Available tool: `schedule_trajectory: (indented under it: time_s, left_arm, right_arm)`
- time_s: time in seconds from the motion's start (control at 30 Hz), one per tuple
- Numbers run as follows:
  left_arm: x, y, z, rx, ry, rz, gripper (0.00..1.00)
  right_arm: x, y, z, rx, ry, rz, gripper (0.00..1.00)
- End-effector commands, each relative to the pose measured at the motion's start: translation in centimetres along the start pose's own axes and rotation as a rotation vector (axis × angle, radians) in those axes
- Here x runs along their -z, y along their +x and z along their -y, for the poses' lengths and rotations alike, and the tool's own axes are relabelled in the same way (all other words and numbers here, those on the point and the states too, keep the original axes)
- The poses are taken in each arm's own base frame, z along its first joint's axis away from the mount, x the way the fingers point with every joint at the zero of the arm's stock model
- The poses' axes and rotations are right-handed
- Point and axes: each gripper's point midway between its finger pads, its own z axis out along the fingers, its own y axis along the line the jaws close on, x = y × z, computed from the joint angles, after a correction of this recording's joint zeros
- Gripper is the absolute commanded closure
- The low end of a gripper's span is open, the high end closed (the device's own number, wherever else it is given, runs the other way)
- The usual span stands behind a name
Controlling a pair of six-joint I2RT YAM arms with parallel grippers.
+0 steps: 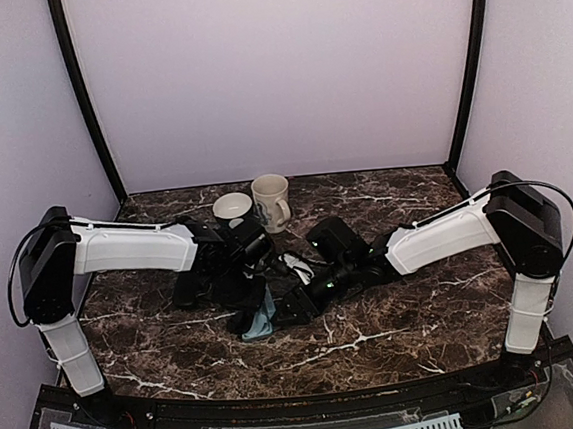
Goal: Organize the sunglasses
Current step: Place the sunglasses in the sunglasses case.
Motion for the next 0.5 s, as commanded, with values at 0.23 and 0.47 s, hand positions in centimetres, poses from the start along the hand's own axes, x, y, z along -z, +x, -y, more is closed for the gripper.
schedule_trajectory:
  time_s: [0.23, 0.47]
  left_arm:
    - [0.0, 0.8, -1.7, 0.03, -0.062, -0.015, 0.84]
    - [0.8, 0.5, -1.8, 0.067, -0.063, 0.002, 0.85]
  right_arm:
    - [0.1, -0.9, -0.3, 0.012, -0.016, 0.026, 0.39]
    - [0.1, -0.9, -0.4, 0.015, -0.022, 0.026, 0.39]
